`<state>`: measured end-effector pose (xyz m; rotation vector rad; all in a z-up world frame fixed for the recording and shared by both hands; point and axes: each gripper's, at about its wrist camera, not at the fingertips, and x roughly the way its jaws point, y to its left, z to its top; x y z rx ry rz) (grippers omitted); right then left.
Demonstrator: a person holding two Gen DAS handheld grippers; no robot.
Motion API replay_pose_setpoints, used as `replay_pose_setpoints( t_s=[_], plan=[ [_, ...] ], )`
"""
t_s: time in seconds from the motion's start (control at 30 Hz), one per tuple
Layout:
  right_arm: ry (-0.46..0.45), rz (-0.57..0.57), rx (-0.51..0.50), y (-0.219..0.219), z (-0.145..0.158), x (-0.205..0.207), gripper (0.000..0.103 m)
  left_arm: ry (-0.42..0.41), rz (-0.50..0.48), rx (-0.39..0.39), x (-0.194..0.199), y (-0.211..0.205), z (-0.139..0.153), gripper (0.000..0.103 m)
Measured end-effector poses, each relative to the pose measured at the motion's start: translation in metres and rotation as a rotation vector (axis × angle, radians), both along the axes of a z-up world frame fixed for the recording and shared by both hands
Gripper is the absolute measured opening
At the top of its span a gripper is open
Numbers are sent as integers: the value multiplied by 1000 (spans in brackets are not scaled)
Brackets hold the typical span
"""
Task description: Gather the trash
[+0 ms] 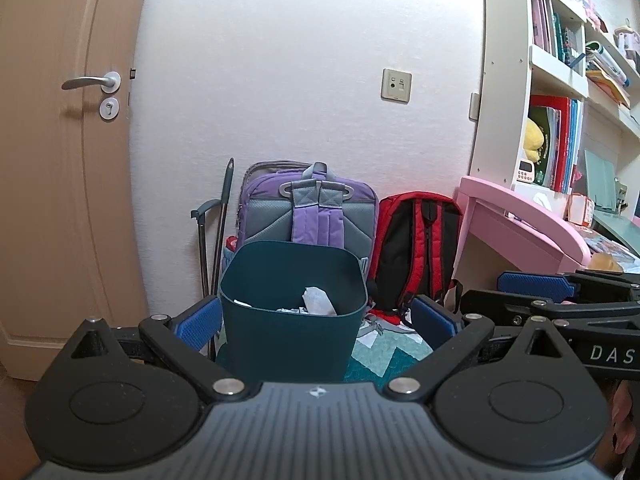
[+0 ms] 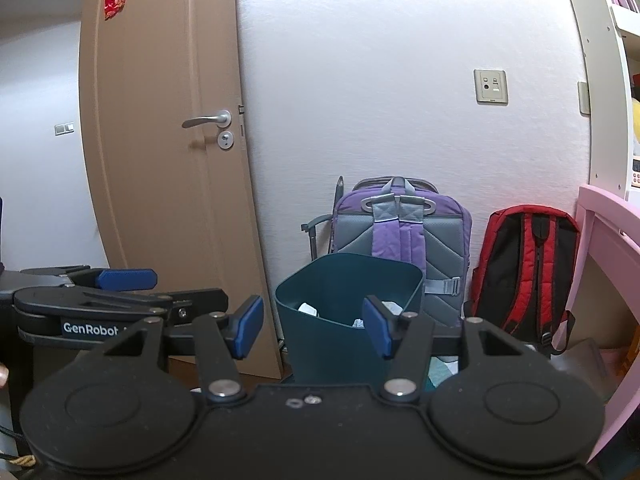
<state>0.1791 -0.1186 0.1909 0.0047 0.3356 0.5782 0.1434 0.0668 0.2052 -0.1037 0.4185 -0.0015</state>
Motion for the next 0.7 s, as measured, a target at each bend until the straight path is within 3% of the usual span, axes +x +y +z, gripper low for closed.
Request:
replay_pose_setpoints(
  t_s=[0.7],
  plan=[
    [-1, 23, -3, -7, 0, -32, 55, -17, 37, 42, -40, -16, 5, 101]
  ],
)
